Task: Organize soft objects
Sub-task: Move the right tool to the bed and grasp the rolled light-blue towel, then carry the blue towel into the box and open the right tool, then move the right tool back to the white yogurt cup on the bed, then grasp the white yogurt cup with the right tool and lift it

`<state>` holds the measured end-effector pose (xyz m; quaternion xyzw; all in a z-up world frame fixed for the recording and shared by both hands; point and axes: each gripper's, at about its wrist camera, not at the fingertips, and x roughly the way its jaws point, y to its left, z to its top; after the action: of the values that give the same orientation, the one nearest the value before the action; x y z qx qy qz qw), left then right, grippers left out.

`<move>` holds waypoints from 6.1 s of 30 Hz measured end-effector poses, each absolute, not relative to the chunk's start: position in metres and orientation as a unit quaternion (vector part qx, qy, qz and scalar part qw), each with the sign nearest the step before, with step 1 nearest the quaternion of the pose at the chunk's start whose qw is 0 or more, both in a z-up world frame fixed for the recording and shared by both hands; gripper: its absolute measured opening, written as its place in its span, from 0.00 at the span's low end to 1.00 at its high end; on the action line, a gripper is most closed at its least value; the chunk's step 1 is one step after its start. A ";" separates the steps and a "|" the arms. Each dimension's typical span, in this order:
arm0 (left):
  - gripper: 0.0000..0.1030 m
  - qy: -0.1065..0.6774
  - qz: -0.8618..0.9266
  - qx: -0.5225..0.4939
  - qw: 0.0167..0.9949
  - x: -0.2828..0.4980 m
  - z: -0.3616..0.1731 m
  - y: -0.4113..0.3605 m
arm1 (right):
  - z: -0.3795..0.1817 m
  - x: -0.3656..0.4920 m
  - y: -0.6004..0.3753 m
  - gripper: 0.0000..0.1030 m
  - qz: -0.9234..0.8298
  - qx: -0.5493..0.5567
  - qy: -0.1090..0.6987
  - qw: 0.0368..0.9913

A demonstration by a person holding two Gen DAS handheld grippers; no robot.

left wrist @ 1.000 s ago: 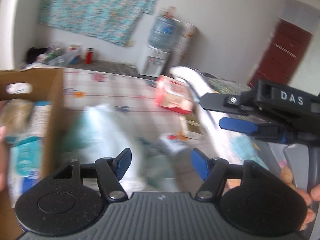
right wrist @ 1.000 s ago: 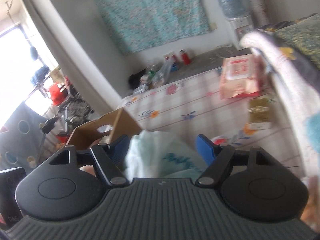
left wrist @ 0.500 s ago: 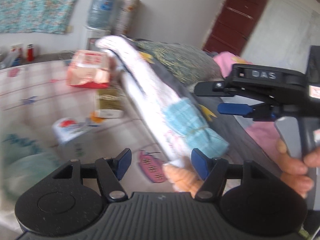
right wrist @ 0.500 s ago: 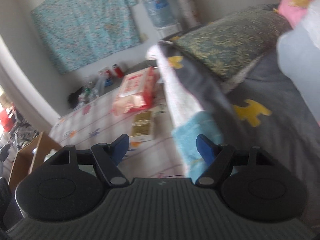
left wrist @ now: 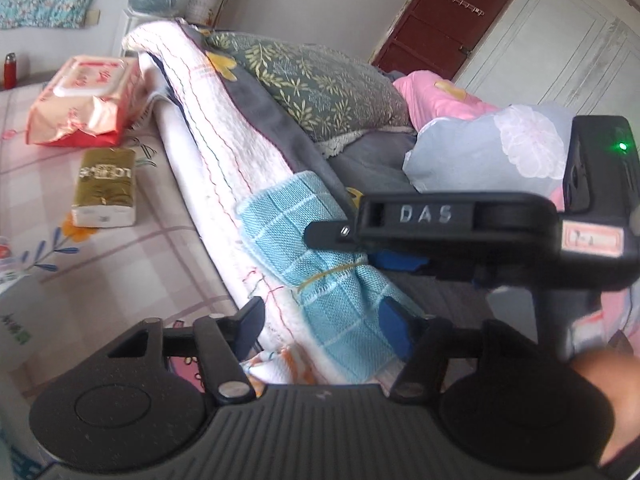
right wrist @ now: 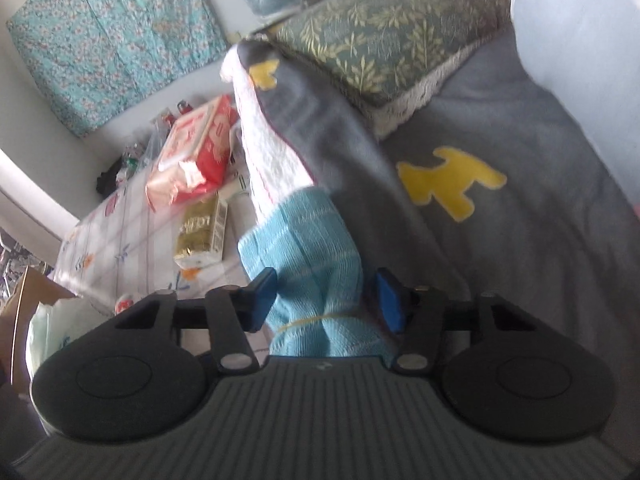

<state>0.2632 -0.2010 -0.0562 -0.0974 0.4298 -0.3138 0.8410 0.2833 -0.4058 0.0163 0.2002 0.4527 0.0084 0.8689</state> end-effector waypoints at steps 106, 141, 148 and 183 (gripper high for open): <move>0.76 0.315 -0.052 -0.114 0.941 0.109 0.028 0.085 | 0.084 0.210 -0.099 0.69 0.299 0.256 0.435 0.810; 0.35 0.405 -0.124 0.032 0.905 0.256 -0.061 -0.079 | -0.015 0.321 -0.252 0.51 0.207 0.244 0.482 0.816; 0.19 0.424 -0.111 0.029 0.899 0.269 -0.069 -0.081 | -0.035 0.331 -0.247 0.48 0.218 0.266 0.500 0.794; 0.45 0.479 -0.123 -0.139 0.858 0.278 -0.050 -0.051 | -0.032 0.316 -0.270 0.43 0.208 0.365 0.517 0.745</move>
<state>0.2779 -0.0511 -0.0498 -0.1394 0.4786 -0.1229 0.8581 0.3165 -0.2704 -0.0319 0.3653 0.5171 0.2083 0.7455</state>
